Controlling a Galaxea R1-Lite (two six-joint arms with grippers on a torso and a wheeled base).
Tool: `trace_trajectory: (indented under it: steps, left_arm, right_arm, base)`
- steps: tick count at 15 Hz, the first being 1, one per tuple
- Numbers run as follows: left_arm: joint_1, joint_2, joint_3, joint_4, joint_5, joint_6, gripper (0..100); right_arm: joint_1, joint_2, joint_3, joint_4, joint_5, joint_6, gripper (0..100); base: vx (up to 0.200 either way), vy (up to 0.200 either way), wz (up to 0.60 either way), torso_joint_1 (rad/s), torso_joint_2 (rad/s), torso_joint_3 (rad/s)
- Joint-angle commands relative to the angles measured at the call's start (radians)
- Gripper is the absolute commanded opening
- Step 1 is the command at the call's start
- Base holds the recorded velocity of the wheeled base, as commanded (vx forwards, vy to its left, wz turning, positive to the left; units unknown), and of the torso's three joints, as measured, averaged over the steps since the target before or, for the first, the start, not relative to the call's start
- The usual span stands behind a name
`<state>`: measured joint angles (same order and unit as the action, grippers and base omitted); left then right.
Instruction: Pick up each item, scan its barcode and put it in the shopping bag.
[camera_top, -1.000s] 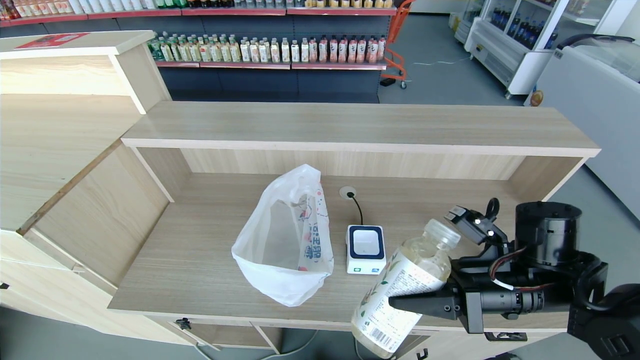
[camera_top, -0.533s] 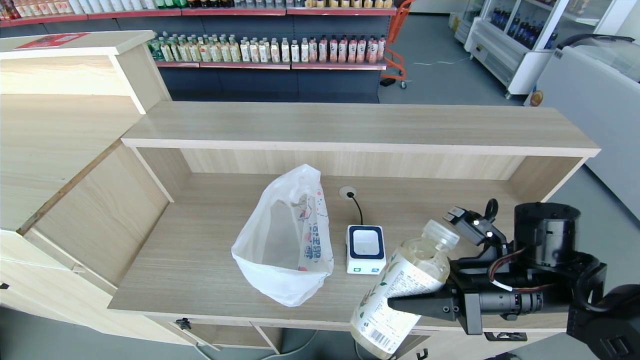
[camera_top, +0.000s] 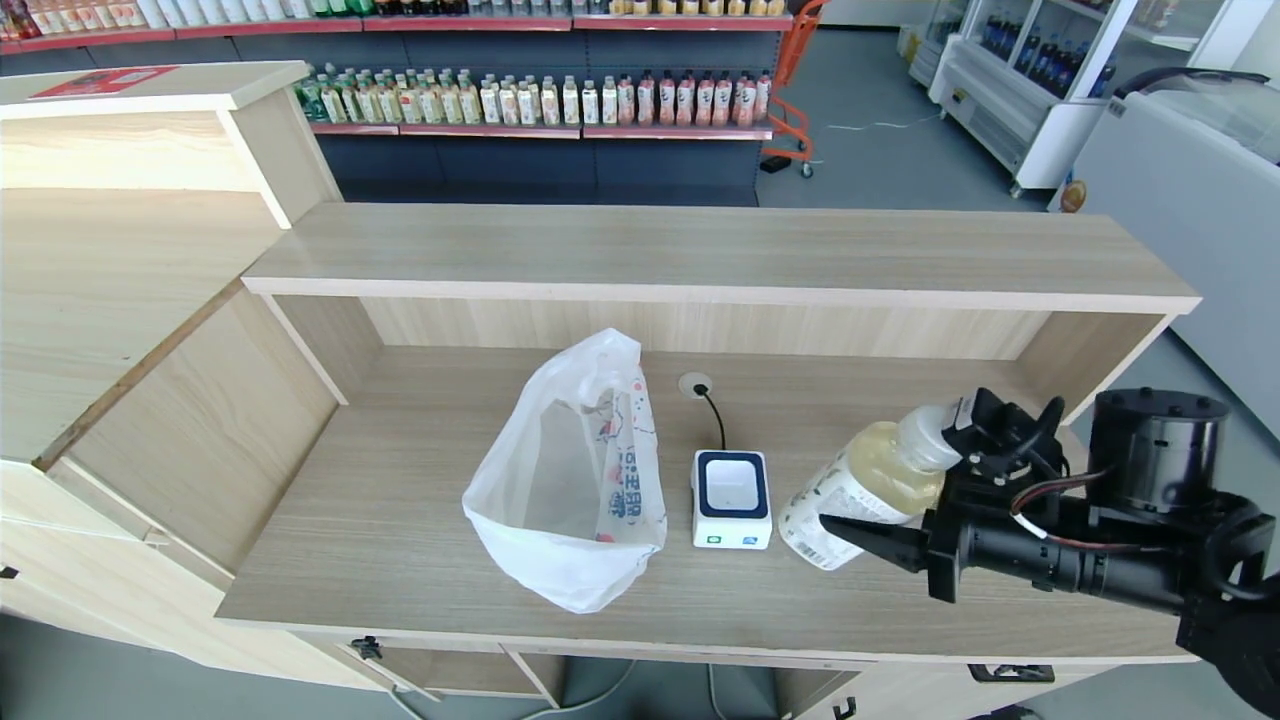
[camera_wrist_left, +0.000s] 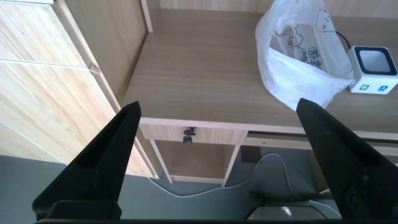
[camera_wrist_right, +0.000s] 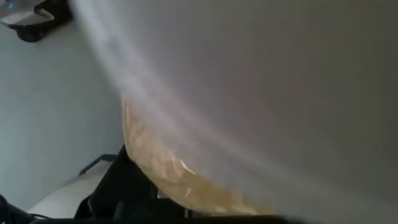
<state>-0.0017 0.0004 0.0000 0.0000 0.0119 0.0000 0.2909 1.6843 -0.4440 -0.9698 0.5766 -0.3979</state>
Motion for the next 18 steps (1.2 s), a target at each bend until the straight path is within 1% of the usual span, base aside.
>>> trace_trajectory:
  steps: [1, 3, 4, 6, 7, 8, 14, 18]
  left_arm:
    - [0.000, 0.000, 0.000, 0.000, 0.000, 0.000, 100]
    - [0.000, 0.000, 0.000, 0.000, 0.000, 0.000, 100]
    - [0.000, 0.000, 0.000, 0.000, 0.000, 0.000, 100]
    - [0.000, 0.000, 0.000, 0.000, 0.000, 0.000, 100]
    - [0.000, 0.000, 0.000, 0.000, 0.000, 0.000, 100]
    - [0.000, 0.000, 0.000, 0.000, 0.000, 0.000, 100]
    - [0.000, 0.000, 0.000, 0.000, 0.000, 0.000, 100]
    - [0.000, 0.000, 0.000, 0.000, 0.000, 0.003, 100]
  right_arm:
    - [-0.168, -0.028, 0.007, -0.004, -0.112, -0.277, 0]
    - [-0.262, -0.047, -0.013, -0.007, -0.118, -0.438, 0]
    - [-0.286, -0.064, -0.016, -0.003, -0.118, -0.492, 0]
    - [-0.303, -0.094, -0.016, -0.003, -0.139, -0.542, 0]
    - [-0.305, -0.113, -0.010, -0.001, -0.178, -0.555, 0]
    - [-0.305, -0.127, -0.004, 0.002, -0.188, -0.555, 0]
    - [-0.300, -0.153, 0.011, 0.002, -0.184, -0.570, 0]
    - [-0.292, -0.153, 0.018, 0.002, -0.181, -0.564, 0]
  base:
    - [0.000, 0.000, 0.00, 0.000, 0.00, 0.000]
    - [0.000, 0.000, 0.00, 0.000, 0.00, 0.000]
    - [0.000, 0.000, 0.00, 0.000, 0.00, 0.000]
    - [0.000, 0.000, 0.00, 0.000, 0.00, 0.000]
    - [0.000, 0.000, 0.00, 0.000, 0.00, 0.000]
    - [0.000, 0.000, 0.00, 0.000, 0.00, 0.000]
    - [0.000, 0.000, 0.00, 0.000, 0.00, 0.000]
    - [0.000, 0.200, 0.00, -0.004, 0.00, 0.002]
